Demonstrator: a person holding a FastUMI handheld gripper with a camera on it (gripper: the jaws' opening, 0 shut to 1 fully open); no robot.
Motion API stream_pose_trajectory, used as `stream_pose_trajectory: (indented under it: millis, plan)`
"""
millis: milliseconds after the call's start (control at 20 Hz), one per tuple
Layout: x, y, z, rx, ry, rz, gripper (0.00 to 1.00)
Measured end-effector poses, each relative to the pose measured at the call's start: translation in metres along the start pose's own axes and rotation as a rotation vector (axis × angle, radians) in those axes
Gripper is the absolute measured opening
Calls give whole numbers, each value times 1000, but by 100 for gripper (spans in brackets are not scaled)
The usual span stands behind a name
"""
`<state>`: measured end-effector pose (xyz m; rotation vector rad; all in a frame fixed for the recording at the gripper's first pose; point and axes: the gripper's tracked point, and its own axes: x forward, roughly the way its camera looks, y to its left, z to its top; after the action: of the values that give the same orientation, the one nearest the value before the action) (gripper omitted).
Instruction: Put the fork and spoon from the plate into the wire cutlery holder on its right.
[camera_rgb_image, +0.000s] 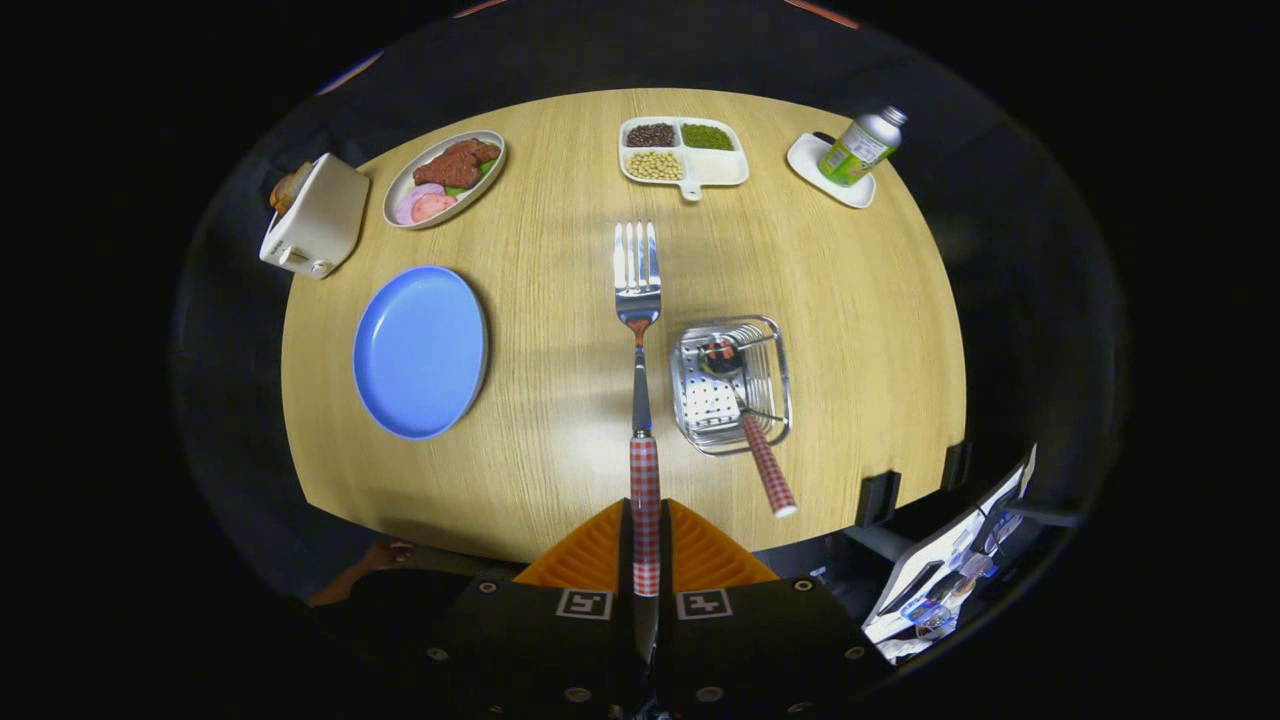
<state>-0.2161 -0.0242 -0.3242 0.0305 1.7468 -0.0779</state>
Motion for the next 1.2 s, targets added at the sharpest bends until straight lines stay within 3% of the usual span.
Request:
stream_pose_trajectory:
  millis: [550,1200]
  plan:
    - [23,-37,-43,-49,207,8,9]
    - [33,-51,-33,-42,311,40,10]
